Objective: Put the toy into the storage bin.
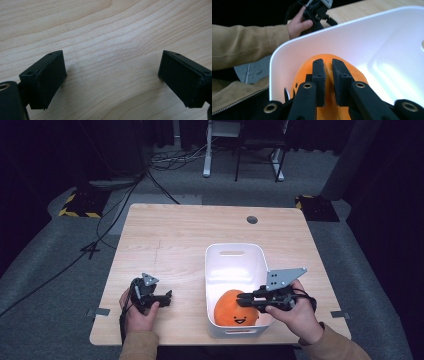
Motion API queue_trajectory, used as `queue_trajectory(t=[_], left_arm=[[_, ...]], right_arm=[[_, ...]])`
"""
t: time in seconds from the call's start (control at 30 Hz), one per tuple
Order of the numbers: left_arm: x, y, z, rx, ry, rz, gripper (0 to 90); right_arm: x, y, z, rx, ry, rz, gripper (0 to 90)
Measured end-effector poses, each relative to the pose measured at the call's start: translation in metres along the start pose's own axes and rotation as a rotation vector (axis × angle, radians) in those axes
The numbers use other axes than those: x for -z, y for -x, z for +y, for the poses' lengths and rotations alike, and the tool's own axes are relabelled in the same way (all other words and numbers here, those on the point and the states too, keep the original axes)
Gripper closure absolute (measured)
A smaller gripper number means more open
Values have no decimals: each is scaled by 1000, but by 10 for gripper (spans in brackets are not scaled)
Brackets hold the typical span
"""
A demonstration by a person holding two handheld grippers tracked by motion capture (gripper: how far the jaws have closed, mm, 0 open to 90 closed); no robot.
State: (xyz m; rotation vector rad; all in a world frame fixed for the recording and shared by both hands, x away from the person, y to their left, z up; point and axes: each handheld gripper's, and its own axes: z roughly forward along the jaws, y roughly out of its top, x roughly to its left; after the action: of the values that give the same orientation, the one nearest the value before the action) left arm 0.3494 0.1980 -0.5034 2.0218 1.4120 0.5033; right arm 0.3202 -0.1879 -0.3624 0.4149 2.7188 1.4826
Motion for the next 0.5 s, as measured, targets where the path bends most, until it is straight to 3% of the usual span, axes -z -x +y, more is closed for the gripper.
queue_trajectory(t=[0.1,0.2,0.27,0.5], left_arm=[[0,0,0,0,0,0,79],[0,0,0,0,0,0,79],[0,0,0,0,0,0,79],[0,0,0,0,0,0,79]], right_arm=[[-6,4,-5,-25,-53,-5,779],[-8,7,-7,-33,-51,-2,751],[-5,9,-6,-57,-27,-17,643],[6,9,1,-42,62,-69,487]])
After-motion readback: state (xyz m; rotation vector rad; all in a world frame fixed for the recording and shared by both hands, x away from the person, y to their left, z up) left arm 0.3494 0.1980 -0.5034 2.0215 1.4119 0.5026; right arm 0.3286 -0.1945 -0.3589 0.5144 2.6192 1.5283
